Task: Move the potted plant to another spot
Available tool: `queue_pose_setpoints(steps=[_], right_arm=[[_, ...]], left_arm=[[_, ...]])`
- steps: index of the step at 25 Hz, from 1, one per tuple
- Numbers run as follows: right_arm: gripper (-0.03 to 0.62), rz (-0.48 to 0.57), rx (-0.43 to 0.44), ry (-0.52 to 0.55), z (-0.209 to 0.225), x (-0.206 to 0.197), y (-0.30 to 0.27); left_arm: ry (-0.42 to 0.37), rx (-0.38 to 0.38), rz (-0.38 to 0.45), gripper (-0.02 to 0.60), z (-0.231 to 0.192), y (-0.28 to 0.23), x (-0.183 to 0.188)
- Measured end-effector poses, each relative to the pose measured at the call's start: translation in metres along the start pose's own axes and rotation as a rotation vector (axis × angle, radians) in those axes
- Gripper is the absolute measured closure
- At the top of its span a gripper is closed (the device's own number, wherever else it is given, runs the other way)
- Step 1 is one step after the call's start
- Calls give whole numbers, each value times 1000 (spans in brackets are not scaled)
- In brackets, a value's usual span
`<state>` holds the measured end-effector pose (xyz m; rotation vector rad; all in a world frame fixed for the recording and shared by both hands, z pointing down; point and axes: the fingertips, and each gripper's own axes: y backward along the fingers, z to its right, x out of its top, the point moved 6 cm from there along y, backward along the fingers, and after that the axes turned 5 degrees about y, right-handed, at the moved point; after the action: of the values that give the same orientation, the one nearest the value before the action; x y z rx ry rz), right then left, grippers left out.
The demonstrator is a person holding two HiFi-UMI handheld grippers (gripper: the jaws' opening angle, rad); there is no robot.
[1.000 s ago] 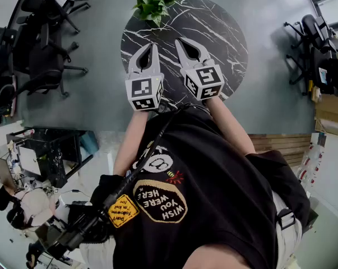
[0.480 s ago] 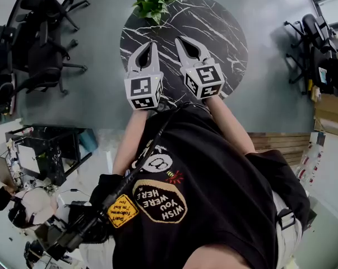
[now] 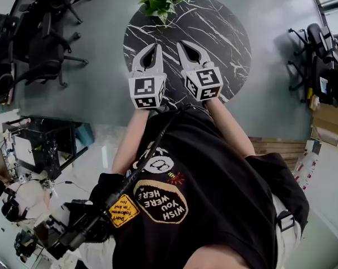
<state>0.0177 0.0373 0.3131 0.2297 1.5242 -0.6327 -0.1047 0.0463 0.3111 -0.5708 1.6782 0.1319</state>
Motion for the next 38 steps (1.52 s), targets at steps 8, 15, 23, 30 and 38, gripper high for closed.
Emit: queue_pose_setpoints(steps=[8, 15, 23, 30, 38], right_arm=[[592, -60, 37, 13, 4, -33, -40], [592, -62, 21, -26, 25, -82, -100], [592, -83, -26, -13, 53, -136, -166], [469, -109, -57, 9, 86, -146, -243], [208, -222, -120, 34, 107, -188, -322]], left_arm=[[23, -2, -31, 578, -31, -35, -34], [38, 22, -53, 578, -68, -72, -68], [45, 63, -106, 578, -110, -114, -121], [60, 81, -109, 578, -138, -139, -139], [104, 89, -119, 578, -146, -150, -157]])
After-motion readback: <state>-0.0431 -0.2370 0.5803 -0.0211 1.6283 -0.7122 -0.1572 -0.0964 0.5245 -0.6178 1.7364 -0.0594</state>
